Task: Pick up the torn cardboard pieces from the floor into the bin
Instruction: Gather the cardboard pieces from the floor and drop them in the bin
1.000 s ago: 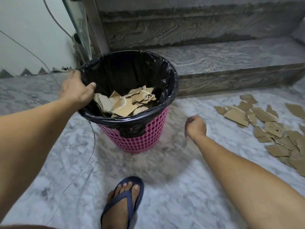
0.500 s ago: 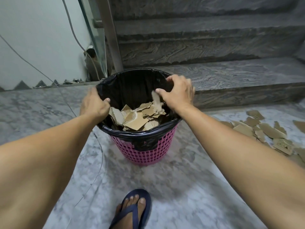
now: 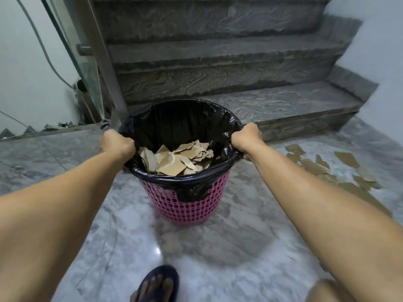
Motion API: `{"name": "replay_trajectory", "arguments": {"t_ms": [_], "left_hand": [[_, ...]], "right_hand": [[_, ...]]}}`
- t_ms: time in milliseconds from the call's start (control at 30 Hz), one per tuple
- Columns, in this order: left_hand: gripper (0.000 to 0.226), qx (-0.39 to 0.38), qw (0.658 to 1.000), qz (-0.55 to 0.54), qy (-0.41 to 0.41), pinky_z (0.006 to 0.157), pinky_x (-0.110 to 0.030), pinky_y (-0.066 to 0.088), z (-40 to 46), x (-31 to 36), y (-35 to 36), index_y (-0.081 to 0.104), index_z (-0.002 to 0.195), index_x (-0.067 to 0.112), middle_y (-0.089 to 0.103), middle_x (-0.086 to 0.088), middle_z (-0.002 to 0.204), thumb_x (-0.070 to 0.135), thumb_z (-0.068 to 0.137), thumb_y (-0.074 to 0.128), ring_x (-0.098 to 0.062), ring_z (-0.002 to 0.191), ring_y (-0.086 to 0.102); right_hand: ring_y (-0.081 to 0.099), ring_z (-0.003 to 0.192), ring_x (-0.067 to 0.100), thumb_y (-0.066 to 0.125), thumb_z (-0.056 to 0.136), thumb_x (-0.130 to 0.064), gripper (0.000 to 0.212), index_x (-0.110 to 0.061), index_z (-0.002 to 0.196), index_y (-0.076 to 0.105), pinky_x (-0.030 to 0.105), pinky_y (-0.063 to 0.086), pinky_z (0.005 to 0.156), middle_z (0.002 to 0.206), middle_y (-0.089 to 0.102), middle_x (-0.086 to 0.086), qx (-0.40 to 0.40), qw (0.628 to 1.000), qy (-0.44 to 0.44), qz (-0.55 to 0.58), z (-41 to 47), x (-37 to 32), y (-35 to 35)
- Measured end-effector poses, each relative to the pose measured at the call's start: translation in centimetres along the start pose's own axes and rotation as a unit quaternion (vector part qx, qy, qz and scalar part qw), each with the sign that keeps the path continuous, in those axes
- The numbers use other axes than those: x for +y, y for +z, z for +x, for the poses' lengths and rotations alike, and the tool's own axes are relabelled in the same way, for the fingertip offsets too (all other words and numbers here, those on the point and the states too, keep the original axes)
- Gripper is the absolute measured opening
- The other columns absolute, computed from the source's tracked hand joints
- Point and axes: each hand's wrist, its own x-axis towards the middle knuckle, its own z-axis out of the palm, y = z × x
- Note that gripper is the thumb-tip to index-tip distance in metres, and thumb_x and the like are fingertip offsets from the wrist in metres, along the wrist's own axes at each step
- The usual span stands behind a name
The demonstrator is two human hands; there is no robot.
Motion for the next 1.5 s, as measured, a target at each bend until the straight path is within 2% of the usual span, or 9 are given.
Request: {"name": "replay_trajectory", "arguments": {"t_ms": [167, 400, 567, 700, 833, 933, 1200, 1400, 1500], "left_hand": [[0.029, -0.098, 0.990, -0.087, 0.046, 0.079, -0.040, 0.053, -1.8, 4.5, 4.4, 0.065, 0.105, 0.000, 0.067, -0.020, 0.103, 0.012, 0.079, 0.062, -0.036, 0.095, 0.064], [0.049, -0.176, 0.975, -0.091, 0.095, 0.087, -0.039, 0.049, -5.8, 9.3, 10.1, 0.053, 0.122, 0.000, 0.059, -0.017, 0.119, 0.020, 0.082, 0.071, -0.033, 0.110, 0.058], [0.103, -0.199, 0.972, 0.000, 0.127, 0.118, -0.049, 0.021, -8.1, 10.9, 12.5, 0.002, 0.153, 0.005, 0.005, -0.017, 0.161, 0.040, 0.084, 0.070, -0.038, 0.146, 0.015], [0.090, -0.089, 0.960, 0.152, 0.220, 0.116, -0.061, 0.003, -9.4, 11.2, 12.5, 0.012, 0.153, 0.007, 0.000, -0.017, 0.162, 0.057, 0.089, 0.053, -0.036, 0.149, 0.000], [0.063, -0.070, 0.915, 0.181, 0.353, 0.115, -0.060, 0.005, -11.4, 13.3, 13.0, 0.047, 0.135, 0.007, 0.030, -0.017, 0.154, 0.055, 0.093, 0.043, -0.034, 0.147, 0.011], [0.051, -0.131, 0.880, 0.140, 0.435, 0.110, -0.054, 0.029, -14.3, 16.1, 13.8, 0.063, 0.117, 0.009, 0.059, -0.015, 0.127, 0.052, 0.093, 0.047, -0.034, 0.129, 0.041], [0.030, -0.162, 0.719, 0.042, 0.674, 0.087, -0.043, 0.046, -25.0, 20.2, 18.9, 0.068, 0.100, 0.006, 0.067, -0.012, 0.102, 0.031, 0.089, 0.058, -0.032, 0.101, 0.054], [0.030, -0.373, 0.624, 0.150, 0.670, 0.079, -0.037, 0.051, -32.9, 17.5, 26.4, 0.062, 0.100, 0.013, 0.065, -0.014, 0.107, 0.041, 0.088, 0.058, -0.033, 0.097, 0.060], [0.059, -0.453, 0.579, 0.241, 0.633, 0.089, -0.036, 0.050, -35.3, 14.9, 29.6, 0.055, 0.125, 0.014, 0.061, -0.009, 0.124, 0.053, 0.082, 0.067, -0.028, 0.110, 0.058]], "right_hand": [[0.065, 0.091, 0.033, 0.062, 0.086, -0.013, 0.025, 0.001, 0.106, 0.063, 0.030, 0.043, 0.059, 0.110, 0.065, 0.016, 0.060, 0.995, 0.053, 0.053, 2.7, 3.4, -4.8], [0.057, 0.083, 0.029, 0.056, 0.086, -0.006, 0.004, -0.002, 0.088, 0.055, 0.032, 0.048, 0.062, 0.081, 0.055, 0.009, 0.131, 0.982, 0.095, 0.093, 5.3, 7.8, -8.4], [0.060, 0.087, 0.029, 0.060, 0.086, -0.012, 0.016, -0.002, 0.098, 0.060, 0.030, 0.047, 0.069, 0.091, 0.062, 0.009, 0.119, 0.978, 0.103, 0.139, 5.8, 10.0, -9.6], [0.069, 0.098, 0.037, 0.075, 0.066, -0.054, 0.066, -0.008, 0.112, 0.061, 0.059, 0.057, 0.081, 0.113, 0.070, 0.014, 0.009, 0.969, 0.104, 0.222, 11.2, 15.0, -9.8], [0.062, 0.089, 0.027, 0.062, 0.087, -0.055, 0.060, -0.008, 0.124, 0.059, 0.055, 0.059, 0.075, 0.118, 0.062, 0.010, -0.019, 0.971, 0.104, 0.214, 4.8, 12.5, -13.2], [0.058, 0.099, 0.029, 0.055, 0.096, -0.048, 0.062, -0.005, 0.140, 0.046, 0.048, 0.061, 0.066, 0.132, 0.056, 0.017, -0.046, 0.971, 0.116, 0.204, 3.3, 13.4, -15.1], [0.068, 0.100, 0.029, 0.056, 0.097, -0.042, 0.047, -0.008, 0.128, 0.053, 0.047, 0.060, 0.073, 0.115, 0.067, 0.012, -0.040, 0.979, 0.173, 0.102, 0.6, 21.3, -20.3], [0.056, 0.079, 0.022, 0.061, 0.095, -0.030, 0.035, -0.006, 0.120, 0.059, 0.041, 0.058, 0.070, 0.093, 0.056, 0.006, -0.036, 0.962, 0.270, 0.019, -3.8, 31.7, -23.1], [0.057, 0.070, 0.019, 0.065, 0.094, -0.035, 0.037, -0.007, 0.116, 0.055, 0.043, 0.059, 0.070, 0.094, 0.057, 0.005, -0.038, 0.948, 0.316, -0.011, -6.3, 36.2, -23.5]]}}
